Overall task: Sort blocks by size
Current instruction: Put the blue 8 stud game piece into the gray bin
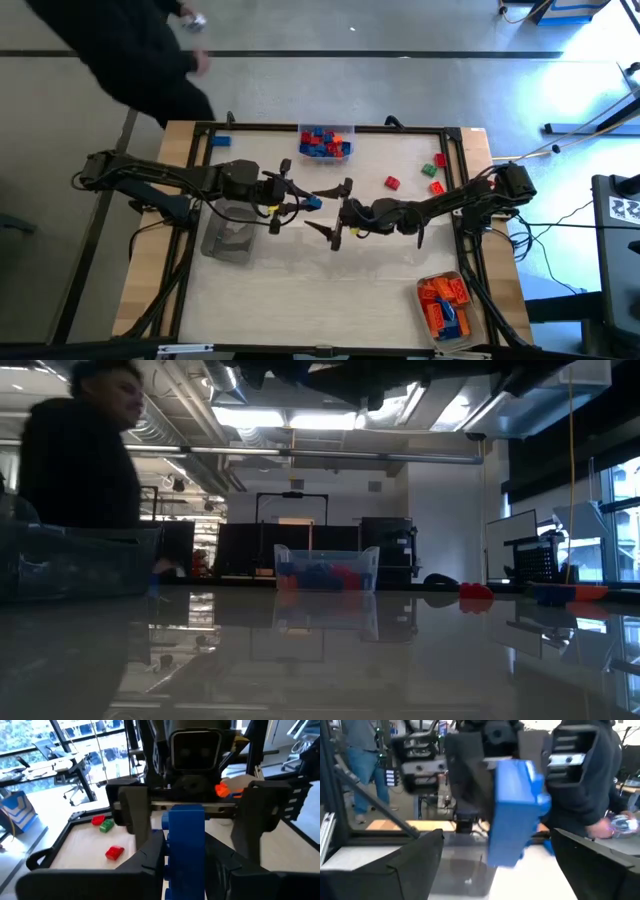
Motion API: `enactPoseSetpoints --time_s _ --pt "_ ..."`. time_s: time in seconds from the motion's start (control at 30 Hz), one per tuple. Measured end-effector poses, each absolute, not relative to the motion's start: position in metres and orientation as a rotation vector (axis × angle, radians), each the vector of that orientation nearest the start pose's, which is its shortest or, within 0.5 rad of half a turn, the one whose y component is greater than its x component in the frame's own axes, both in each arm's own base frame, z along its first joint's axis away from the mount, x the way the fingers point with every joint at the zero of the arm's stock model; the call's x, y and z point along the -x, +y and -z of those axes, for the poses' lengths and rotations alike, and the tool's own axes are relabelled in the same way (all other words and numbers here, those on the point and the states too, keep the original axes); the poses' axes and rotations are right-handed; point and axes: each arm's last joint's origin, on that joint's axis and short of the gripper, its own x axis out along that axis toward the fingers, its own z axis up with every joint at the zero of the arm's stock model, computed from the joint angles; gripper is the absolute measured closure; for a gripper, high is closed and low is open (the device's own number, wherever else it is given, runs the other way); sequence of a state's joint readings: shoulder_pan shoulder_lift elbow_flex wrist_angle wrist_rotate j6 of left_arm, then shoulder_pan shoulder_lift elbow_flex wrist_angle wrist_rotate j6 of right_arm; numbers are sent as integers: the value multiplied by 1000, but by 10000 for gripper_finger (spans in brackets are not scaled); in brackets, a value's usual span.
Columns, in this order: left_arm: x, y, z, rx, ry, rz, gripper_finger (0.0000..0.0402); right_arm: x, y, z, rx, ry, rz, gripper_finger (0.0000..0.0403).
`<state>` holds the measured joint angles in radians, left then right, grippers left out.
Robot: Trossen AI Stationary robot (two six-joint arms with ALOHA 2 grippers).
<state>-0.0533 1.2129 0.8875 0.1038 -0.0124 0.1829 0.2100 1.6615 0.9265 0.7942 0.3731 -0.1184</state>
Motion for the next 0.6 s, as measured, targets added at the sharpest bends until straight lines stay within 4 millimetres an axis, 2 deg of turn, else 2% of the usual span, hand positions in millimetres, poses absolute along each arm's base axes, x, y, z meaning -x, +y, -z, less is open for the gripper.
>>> enactPoseSetpoints --time_s 0.1,0.2,0.6 --pt "-273 -16 -311 -190 190 65 325 -358 59 -258 104 -63 173 61" --pt "-273 -16 -312 -189 178 65 325 -361 54 -263 106 -79 140 104" --pt "-274 -15 -313 -193 164 49 319 -363 49 -265 122 -74 130 311"
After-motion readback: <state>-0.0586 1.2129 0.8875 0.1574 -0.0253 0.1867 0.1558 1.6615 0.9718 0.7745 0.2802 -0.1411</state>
